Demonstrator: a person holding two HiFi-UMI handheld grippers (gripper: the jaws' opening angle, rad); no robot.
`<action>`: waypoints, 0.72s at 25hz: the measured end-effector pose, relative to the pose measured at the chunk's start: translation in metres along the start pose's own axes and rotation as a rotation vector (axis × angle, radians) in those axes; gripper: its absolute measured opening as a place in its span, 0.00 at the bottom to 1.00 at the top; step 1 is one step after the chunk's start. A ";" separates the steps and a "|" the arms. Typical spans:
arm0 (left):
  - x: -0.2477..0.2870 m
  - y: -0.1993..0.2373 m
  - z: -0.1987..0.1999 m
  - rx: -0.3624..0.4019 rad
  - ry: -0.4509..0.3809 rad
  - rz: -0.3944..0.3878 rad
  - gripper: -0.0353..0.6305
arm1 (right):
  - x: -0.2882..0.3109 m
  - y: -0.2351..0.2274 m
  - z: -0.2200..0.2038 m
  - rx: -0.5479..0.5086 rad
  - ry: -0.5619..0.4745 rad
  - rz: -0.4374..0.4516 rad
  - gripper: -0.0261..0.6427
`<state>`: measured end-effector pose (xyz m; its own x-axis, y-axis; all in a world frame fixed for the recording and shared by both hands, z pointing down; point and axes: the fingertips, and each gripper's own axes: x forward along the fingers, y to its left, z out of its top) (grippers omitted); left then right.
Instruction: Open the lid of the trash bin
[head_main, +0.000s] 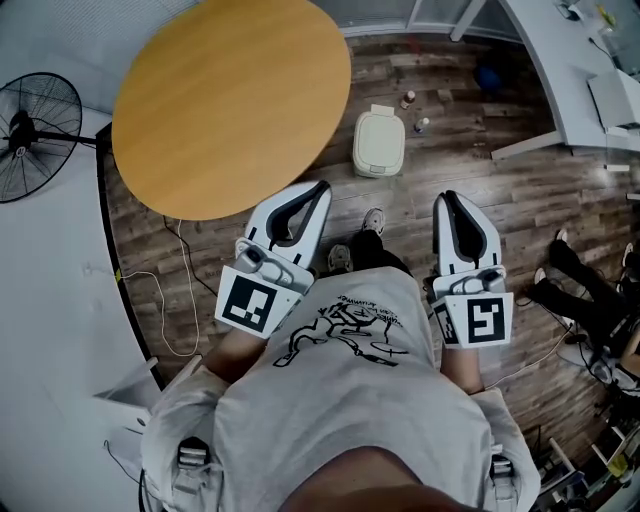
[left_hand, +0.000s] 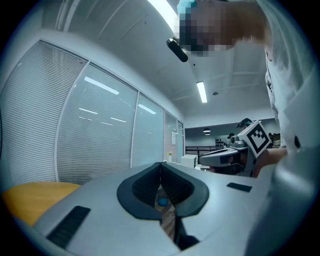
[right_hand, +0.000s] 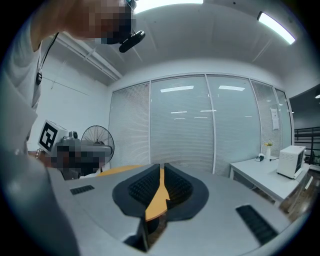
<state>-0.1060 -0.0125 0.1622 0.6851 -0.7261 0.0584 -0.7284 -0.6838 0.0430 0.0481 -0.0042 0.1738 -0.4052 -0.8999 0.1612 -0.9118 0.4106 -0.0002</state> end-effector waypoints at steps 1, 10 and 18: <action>0.009 0.002 0.001 0.004 0.001 -0.002 0.08 | 0.005 -0.007 0.001 0.001 -0.002 -0.001 0.09; 0.094 0.012 0.004 0.016 0.010 0.000 0.08 | 0.046 -0.079 0.007 0.006 -0.005 0.005 0.09; 0.152 0.021 0.007 0.016 0.016 0.016 0.08 | 0.080 -0.131 0.011 0.007 -0.005 0.026 0.08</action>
<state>-0.0166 -0.1380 0.1648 0.6731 -0.7358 0.0745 -0.7389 -0.6733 0.0259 0.1339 -0.1315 0.1755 -0.4294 -0.8896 0.1556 -0.9013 0.4330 -0.0116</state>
